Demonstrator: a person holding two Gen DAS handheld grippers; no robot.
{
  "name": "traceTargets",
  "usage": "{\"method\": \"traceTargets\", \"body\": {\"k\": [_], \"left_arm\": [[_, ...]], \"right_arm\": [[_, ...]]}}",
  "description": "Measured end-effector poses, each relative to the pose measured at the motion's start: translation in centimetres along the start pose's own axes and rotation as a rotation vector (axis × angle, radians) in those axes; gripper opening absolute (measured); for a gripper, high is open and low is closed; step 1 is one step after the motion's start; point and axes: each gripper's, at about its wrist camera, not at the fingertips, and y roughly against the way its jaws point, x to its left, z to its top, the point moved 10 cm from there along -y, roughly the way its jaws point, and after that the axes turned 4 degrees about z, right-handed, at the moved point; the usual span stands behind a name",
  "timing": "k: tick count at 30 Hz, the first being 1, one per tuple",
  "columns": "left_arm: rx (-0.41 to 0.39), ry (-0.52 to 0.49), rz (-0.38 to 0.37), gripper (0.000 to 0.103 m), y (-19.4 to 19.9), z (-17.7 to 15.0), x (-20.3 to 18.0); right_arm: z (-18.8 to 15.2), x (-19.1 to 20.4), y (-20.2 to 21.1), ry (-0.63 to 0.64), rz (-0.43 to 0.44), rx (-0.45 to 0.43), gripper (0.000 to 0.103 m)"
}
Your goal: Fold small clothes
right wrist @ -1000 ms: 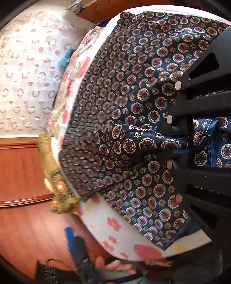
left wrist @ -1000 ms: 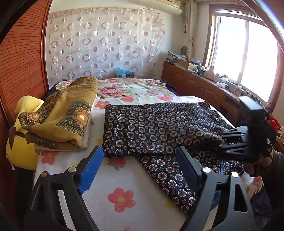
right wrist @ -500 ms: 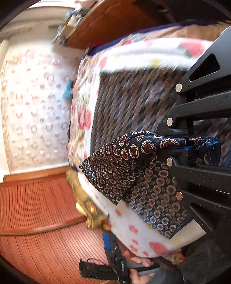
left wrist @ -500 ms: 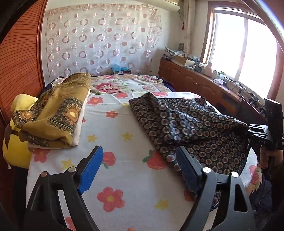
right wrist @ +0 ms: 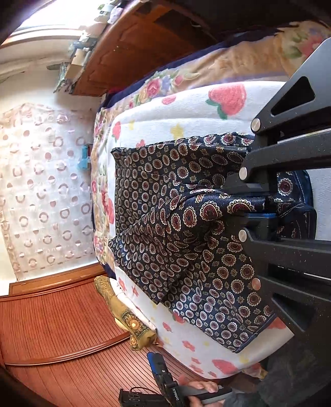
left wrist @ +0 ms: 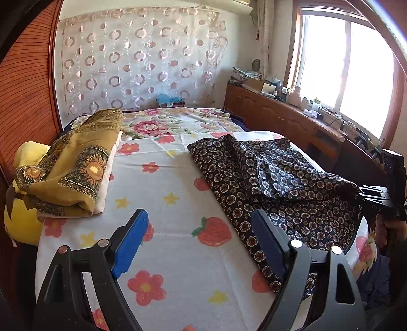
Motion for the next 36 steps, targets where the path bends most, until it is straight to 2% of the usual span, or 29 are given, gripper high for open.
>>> {"method": "traceTargets", "body": {"k": [3,5,10,17,22,26,31,36], "left_arm": [[-0.006,0.006,0.003,0.084,0.2,0.0,0.2],[-0.008,0.010,0.003,0.084,0.2,0.1,0.2],[-0.007,0.012,0.002,0.084,0.1,-0.3,0.0],[0.005,0.008,-0.004,0.084,-0.4,-0.7,-0.4],[0.015,0.003,-0.001,0.084,-0.6,-1.1,-0.6],[0.020,0.004,-0.002,0.084,-0.8,-1.3,-0.7],[0.029,0.005,-0.006,0.084,-1.3,-1.4,-0.8],[0.051,-0.005,-0.011,0.084,-2.4,-1.5,-0.9]], "right_arm": [[0.6,0.1,0.5,0.027,-0.033,-0.011,0.015],[0.9,0.1,0.8,0.044,-0.052,-0.021,0.025],[1.8,0.4,2.0,0.042,-0.057,-0.065,0.041],[2.4,2.3,1.1,0.086,-0.037,-0.061,0.045],[3.8,4.5,-2.9,0.160,0.018,-0.028,0.046],[4.6,6.7,-5.6,0.217,0.065,0.006,0.052],[4.8,8.5,-9.3,0.288,0.114,0.085,0.056],[3.7,9.4,-13.0,0.383,0.106,0.200,0.056]]}}
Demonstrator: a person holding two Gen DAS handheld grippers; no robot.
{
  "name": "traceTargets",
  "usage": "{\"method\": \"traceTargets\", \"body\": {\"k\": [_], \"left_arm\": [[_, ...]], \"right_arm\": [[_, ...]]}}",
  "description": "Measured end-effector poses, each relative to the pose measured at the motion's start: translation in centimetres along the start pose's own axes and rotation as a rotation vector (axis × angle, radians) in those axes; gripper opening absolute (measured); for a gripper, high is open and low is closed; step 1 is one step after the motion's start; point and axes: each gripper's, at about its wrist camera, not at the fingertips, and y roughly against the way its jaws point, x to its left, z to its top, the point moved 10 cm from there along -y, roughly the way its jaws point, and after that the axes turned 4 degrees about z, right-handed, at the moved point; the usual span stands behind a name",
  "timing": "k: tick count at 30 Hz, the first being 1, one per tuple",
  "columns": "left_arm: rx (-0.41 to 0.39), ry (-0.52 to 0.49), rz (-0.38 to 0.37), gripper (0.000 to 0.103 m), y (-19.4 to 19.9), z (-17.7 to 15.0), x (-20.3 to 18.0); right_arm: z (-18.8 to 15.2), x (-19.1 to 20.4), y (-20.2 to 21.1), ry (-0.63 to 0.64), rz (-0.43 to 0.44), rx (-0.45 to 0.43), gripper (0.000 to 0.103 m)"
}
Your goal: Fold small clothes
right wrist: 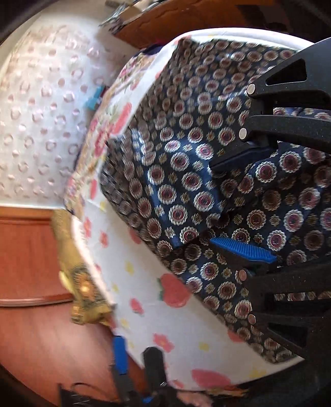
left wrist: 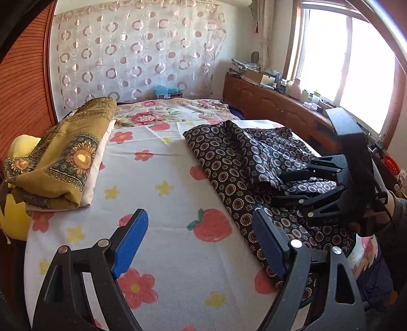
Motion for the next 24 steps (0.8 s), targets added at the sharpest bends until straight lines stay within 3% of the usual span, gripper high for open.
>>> {"method": "traceTargets", "body": {"k": [6,8,17,24], "left_arm": [[0.017,-0.007,-0.013,0.084,-1.5,0.6,-0.3],[0.021,-0.012,-0.019,0.084,-1.8,0.9,-0.6],[0.037,-0.038,-0.038,0.084,-3.9,2.8,-1.9],[0.073,-0.059,-0.050,0.084,-6.8,4.3,-2.9]], "right_arm": [[0.6,-1.0,-1.1,0.032,0.013,0.022,0.055],[0.9,-1.8,-1.1,0.016,-0.014,0.001,0.006],[2.3,-7.5,4.6,-0.120,0.003,-0.158,0.006],[1.2,-13.0,5.9,-0.184,-0.064,-0.160,0.006]]}}
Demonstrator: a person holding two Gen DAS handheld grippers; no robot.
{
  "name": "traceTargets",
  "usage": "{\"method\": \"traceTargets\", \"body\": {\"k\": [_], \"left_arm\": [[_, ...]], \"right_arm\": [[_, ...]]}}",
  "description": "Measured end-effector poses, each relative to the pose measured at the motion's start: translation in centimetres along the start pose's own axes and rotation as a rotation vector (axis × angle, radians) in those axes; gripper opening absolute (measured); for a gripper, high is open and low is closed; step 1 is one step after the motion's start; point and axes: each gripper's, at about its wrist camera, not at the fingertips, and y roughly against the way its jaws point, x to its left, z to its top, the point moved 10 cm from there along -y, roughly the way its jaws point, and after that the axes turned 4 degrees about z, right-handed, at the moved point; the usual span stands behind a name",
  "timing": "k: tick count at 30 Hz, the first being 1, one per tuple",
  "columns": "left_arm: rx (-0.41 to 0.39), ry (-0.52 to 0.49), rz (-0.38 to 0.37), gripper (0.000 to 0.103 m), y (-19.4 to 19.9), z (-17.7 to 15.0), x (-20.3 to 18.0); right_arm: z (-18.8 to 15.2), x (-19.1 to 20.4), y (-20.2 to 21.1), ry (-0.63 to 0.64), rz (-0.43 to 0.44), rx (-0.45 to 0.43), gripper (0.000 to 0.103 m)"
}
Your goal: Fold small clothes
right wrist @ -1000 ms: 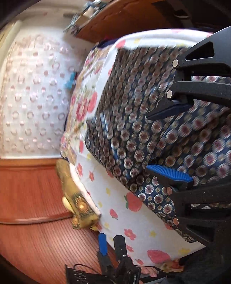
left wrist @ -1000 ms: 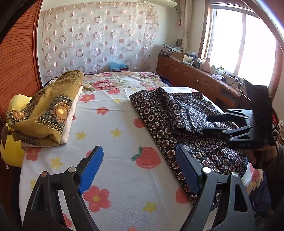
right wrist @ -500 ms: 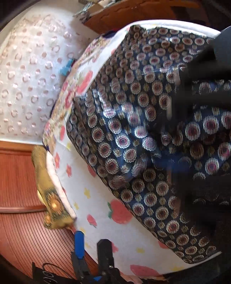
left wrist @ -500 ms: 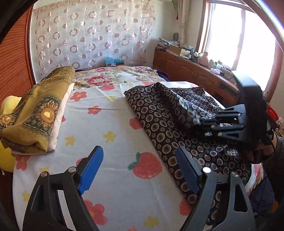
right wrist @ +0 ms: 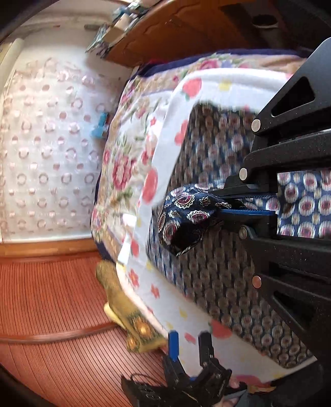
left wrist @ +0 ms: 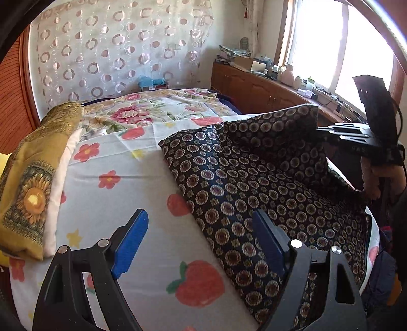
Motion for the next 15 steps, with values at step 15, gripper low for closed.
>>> {"method": "traceTargets", "body": {"k": [15], "left_arm": [[0.090,-0.033,0.007,0.084,-5.5,2.2,-0.3]], "right_arm": [[1.7,-7.0,-3.3,-0.116,-0.070,0.038,0.037]]}}
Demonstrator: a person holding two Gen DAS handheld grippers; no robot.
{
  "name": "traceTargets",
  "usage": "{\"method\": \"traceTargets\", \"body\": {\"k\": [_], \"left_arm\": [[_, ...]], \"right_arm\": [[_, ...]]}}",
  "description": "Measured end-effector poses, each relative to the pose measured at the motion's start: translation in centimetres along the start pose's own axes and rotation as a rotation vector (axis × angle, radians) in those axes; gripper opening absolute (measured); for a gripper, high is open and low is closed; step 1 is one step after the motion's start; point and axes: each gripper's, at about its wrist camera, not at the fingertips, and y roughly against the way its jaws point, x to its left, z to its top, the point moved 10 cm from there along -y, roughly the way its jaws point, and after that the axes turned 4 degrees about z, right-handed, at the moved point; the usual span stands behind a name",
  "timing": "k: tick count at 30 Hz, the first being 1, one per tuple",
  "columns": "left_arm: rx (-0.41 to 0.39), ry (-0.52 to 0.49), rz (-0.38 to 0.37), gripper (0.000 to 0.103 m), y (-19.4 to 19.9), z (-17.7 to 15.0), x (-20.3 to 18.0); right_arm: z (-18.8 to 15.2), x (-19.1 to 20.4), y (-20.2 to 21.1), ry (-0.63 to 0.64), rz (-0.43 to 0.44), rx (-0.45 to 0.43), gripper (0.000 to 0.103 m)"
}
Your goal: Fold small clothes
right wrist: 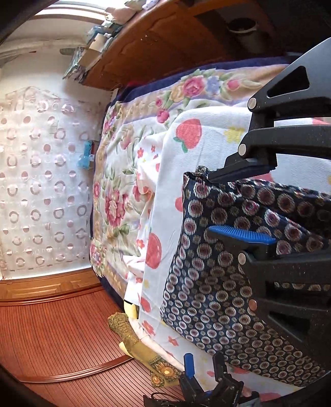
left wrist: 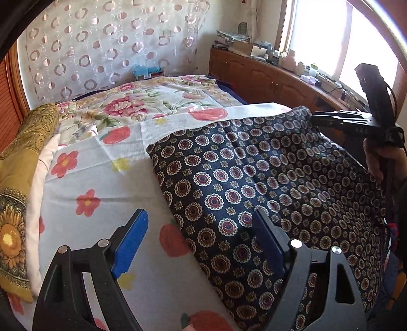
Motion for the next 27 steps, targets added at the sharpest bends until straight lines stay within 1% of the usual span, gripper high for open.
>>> {"method": "traceTargets", "body": {"k": [4,8,12,19,20,21,22,24,27], "left_arm": [[0.018,0.002,-0.002,0.084,-0.8,-0.3,0.1],[0.031,0.002,-0.004,0.084,-1.4,-0.3,0.2],[0.034,-0.002,-0.003,0.084,-1.7,-0.5,0.2],[0.030,-0.024,0.018,0.084,-1.8,-0.5,0.1],[0.030,-0.023,0.017,0.084,-1.8,-0.5,0.0],[0.030,-0.022,0.016,0.084,-1.8,-0.5,0.0],[0.030,-0.024,0.018,0.084,-1.8,-0.5,0.0],[0.030,-0.024,0.018,0.084,-1.8,-0.5,0.1],[0.032,-0.013,0.014,0.084,-1.6,-0.5,0.0]], "right_arm": [[-0.1,-0.9,-1.9,-0.003,-0.003,0.043,0.037],[0.7,-1.7,-3.0,-0.022,0.009,0.059,0.037],[1.5,-1.6,-3.3,-0.020,0.024,0.052,0.037],[1.4,-1.1,-4.0,0.005,0.035,0.039,0.037],[1.3,-0.9,-4.1,0.014,0.038,0.039,0.027],[1.3,-0.7,-4.0,0.022,0.043,0.035,0.021],[1.2,-0.4,-3.9,0.029,0.055,0.033,0.009],[1.2,0.1,-3.5,0.050,0.073,0.023,0.004],[1.5,-0.1,-2.9,0.059,0.040,-0.004,0.002]]}}
